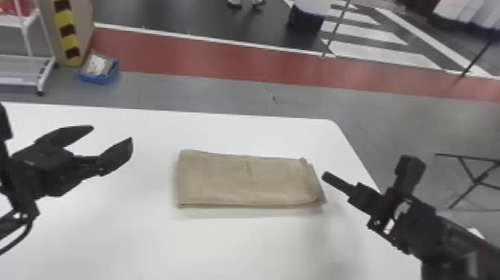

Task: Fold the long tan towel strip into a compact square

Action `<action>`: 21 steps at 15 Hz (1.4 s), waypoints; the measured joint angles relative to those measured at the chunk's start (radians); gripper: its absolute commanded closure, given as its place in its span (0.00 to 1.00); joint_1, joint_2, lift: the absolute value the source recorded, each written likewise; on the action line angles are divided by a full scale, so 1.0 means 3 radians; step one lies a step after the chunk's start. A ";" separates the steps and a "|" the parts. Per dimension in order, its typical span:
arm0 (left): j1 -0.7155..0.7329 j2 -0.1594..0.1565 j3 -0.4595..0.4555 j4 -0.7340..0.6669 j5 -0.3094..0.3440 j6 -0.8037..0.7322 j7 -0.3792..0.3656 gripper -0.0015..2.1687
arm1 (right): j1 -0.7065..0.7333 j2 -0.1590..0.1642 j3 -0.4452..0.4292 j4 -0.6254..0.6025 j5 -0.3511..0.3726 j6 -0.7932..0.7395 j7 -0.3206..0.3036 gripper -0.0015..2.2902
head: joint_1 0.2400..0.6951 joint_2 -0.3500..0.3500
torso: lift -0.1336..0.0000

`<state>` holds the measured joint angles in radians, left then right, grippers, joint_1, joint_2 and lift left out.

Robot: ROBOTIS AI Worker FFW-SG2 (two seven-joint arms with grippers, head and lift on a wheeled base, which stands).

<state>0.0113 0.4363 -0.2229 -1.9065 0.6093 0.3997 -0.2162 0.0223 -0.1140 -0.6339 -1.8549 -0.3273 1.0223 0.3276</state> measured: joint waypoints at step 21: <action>-0.0457 -0.0773 -0.0911 0.0752 -0.0708 0.0464 0.0727 0.14 | 0.0648 0.0011 -0.0713 -0.0709 -0.0575 -0.0094 0.0289 0.06 | 1.00 0.00 | 0.07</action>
<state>-0.1257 0.2043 -0.4961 -1.6811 0.3970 0.5389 0.0018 0.2167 -0.1108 -0.8477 -2.0676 -0.4998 0.9940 0.4144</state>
